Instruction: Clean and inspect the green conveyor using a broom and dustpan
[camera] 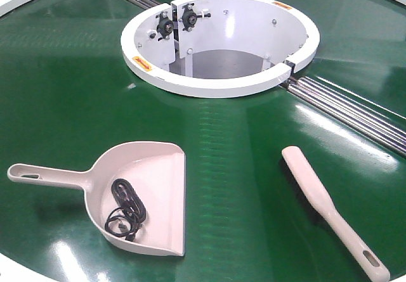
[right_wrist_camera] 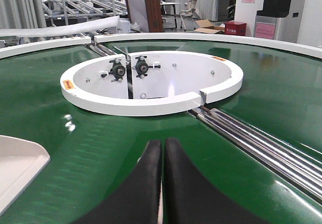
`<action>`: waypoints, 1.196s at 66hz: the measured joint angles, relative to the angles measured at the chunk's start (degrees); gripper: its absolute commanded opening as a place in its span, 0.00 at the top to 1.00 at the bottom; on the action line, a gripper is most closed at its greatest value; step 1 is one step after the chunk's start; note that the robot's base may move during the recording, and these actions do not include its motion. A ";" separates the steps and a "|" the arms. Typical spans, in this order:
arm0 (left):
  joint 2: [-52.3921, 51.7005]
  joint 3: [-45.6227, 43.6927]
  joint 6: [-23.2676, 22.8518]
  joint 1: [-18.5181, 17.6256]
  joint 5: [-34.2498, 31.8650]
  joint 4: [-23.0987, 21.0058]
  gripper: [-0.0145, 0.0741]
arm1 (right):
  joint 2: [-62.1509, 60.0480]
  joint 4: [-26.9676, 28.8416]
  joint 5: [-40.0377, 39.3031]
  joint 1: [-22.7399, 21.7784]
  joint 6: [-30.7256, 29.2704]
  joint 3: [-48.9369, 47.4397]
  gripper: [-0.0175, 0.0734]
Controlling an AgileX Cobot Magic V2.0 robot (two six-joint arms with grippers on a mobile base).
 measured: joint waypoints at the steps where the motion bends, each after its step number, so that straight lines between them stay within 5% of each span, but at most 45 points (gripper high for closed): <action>1: -0.73 1.04 -2.24 0.00 -0.67 2.90 0.85 | 0.00 0.00 0.00 0.00 0.00 0.00 0.82; 10: -5.55 7.99 -17.16 0.30 -3.43 14.20 0.85 | 0.00 0.00 0.00 0.00 0.00 0.00 0.82; 22: -12.75 8.61 -29.02 4.21 -1.63 18.99 0.85 | 0.00 0.00 0.13 0.00 0.00 0.00 0.82; 35: -18.75 8.61 -30.23 4.74 0.90 22.34 0.85 | 0.00 0.00 0.18 0.00 0.00 0.00 0.82; 79: -19.13 8.61 -29.39 4.74 5.86 22.94 0.85 | 0.00 0.00 0.29 0.00 0.00 0.00 0.82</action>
